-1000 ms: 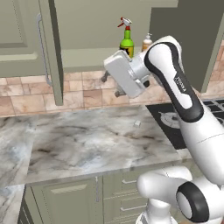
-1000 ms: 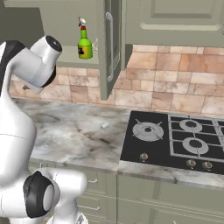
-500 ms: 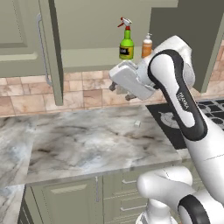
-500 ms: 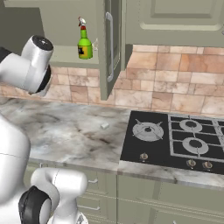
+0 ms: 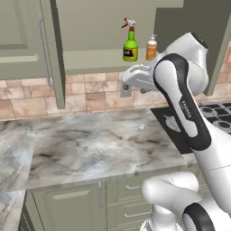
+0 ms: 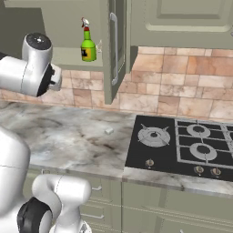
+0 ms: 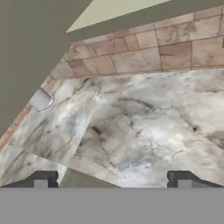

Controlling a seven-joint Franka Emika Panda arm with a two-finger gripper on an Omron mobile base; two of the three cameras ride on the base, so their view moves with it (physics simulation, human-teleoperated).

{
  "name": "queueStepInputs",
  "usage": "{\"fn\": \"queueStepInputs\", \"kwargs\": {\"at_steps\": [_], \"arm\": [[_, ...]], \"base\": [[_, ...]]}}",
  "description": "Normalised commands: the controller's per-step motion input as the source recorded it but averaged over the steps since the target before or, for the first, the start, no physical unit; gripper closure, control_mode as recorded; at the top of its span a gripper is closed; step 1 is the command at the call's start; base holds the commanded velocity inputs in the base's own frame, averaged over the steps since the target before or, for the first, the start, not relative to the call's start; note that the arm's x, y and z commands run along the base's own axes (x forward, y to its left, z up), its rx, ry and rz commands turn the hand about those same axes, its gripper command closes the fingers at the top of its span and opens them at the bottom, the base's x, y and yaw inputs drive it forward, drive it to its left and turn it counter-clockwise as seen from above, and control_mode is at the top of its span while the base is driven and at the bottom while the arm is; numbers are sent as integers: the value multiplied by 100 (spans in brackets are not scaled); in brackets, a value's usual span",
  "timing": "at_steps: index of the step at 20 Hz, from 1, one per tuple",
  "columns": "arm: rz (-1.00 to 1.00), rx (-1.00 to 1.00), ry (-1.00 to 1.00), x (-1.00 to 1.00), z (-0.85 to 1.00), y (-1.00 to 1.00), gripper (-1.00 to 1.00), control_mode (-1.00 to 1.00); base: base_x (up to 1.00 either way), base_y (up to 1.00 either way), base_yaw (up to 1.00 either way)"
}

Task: Pick the soap dispenser and spray from the cabinet and place them on the counter.

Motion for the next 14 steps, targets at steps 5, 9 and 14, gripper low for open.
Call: {"fn": "queueStepInputs", "kwargs": {"at_steps": [5,9,14], "arm": [[0,-13,-16,34,15,-38,-100,-100],[-1,-9,-8,49,17,-34,-100,-100],[-7,-6,0,56,26,-30,-100,-100]], "base": [[0,0,0],[0,0,0],[0,0,0]]}}
